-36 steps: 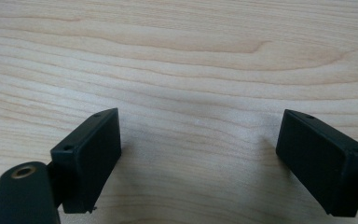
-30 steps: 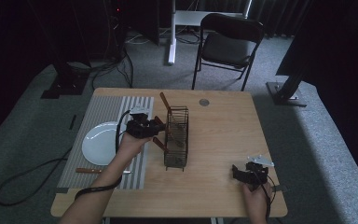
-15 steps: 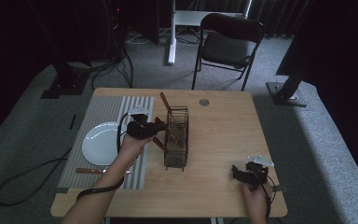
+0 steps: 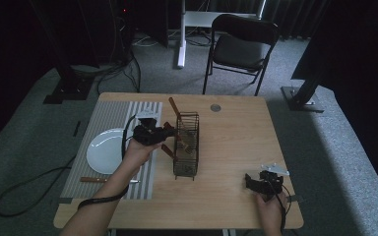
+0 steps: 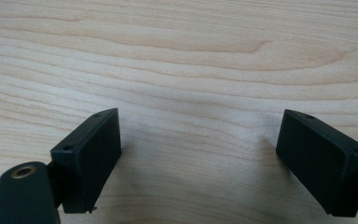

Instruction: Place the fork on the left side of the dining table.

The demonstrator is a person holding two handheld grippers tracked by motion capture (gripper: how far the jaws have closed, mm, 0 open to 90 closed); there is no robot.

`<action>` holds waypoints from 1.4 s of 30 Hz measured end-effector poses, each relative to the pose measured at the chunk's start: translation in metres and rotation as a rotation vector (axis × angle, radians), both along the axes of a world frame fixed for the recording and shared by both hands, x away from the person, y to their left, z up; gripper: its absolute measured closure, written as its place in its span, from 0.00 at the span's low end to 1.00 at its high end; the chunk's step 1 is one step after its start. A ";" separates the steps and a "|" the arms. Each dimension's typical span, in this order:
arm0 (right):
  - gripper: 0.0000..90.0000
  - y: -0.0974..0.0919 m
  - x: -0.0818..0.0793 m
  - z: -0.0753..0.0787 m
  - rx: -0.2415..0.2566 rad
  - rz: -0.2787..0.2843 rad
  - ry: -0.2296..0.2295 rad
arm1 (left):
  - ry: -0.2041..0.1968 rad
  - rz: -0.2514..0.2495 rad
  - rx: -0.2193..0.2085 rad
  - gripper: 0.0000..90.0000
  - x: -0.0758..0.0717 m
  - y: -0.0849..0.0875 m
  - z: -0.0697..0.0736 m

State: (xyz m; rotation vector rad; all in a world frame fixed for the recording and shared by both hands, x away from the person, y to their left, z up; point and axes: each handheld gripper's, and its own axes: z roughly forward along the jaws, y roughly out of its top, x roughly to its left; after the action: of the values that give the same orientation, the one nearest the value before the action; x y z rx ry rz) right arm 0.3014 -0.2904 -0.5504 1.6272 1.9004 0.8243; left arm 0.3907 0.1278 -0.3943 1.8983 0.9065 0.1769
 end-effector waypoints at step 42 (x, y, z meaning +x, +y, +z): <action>0.15 0.000 0.000 0.000 0.000 0.000 -0.001 | -0.112 0.131 -0.119 0.89 -0.023 0.083 0.083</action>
State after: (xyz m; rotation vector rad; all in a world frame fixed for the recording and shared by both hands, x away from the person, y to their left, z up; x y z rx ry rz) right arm 0.3015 -0.2904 -0.5504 1.6264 1.8991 0.8245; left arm 0.3674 0.2111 -0.3110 1.7035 0.9447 0.2980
